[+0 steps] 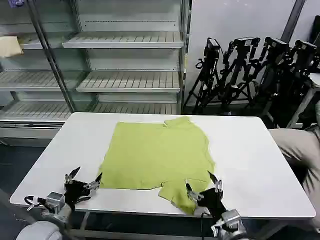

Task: Fold and organize the clothes.

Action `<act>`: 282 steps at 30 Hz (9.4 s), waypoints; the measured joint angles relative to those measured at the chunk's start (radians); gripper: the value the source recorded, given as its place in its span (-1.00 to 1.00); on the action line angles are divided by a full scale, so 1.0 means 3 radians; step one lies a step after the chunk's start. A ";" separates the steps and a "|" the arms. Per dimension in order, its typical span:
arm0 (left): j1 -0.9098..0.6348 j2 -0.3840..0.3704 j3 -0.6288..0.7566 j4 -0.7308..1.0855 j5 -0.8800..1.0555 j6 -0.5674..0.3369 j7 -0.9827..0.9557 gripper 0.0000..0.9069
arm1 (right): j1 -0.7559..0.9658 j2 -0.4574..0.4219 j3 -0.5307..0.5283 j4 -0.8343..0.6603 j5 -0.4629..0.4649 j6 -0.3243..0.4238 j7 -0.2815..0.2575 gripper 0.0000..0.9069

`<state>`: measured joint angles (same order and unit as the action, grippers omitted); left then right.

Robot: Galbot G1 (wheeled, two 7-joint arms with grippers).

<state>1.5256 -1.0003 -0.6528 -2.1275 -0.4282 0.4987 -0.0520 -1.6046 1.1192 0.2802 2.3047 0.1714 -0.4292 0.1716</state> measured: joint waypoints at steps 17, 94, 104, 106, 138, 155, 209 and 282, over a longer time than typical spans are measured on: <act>0.0059 0.0034 -0.0067 0.0048 -0.0275 0.0202 0.0000 -0.98 | -0.0216 -0.0015 -0.0136 0.0082 0.0158 -0.0231 0.0185 0.09; -0.1554 -0.0026 0.0784 0.1066 -0.0837 -0.0079 -0.0136 -0.98 | 0.2218 0.0244 -0.0291 -0.1623 0.0559 -0.0188 -0.0114 -1.00; -0.1609 -0.0019 0.0819 0.1177 -0.0778 -0.0142 -0.0121 1.00 | 0.2259 0.0301 -0.0293 -0.1742 0.0522 -0.0160 -0.0134 1.00; -0.1604 -0.0005 0.0811 0.1181 -0.0773 -0.0159 -0.0110 1.00 | 0.2257 0.0296 -0.0272 -0.1745 0.0526 -0.0158 -0.0125 1.00; -0.1283 0.0130 0.0745 0.0901 -0.0621 0.0200 -0.0178 -0.96 | 0.1514 0.0122 0.0087 -0.1231 0.0766 -0.0448 0.0020 -1.00; -0.1142 0.0114 0.0712 0.0804 -0.0549 0.0237 -0.0157 -0.96 | 0.1377 0.0045 0.0138 -0.1077 0.0812 -0.0480 0.0012 -1.00; -0.0563 0.0004 0.0498 -0.0101 -0.0188 -0.0086 0.0054 1.00 | 0.1057 -0.0056 0.0675 -0.0375 0.0653 -0.0341 0.0016 1.00; -0.3329 -0.0219 0.1981 0.2932 -0.0469 -0.0047 0.0655 -1.00 | 0.3504 0.0785 -0.0403 -0.3381 0.1048 -0.0453 0.0392 -1.00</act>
<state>0.5269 -1.0661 -0.0585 -1.2479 -0.5688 0.4847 0.1445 -0.5534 1.3547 0.1593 1.2903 0.4858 -0.5652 0.2892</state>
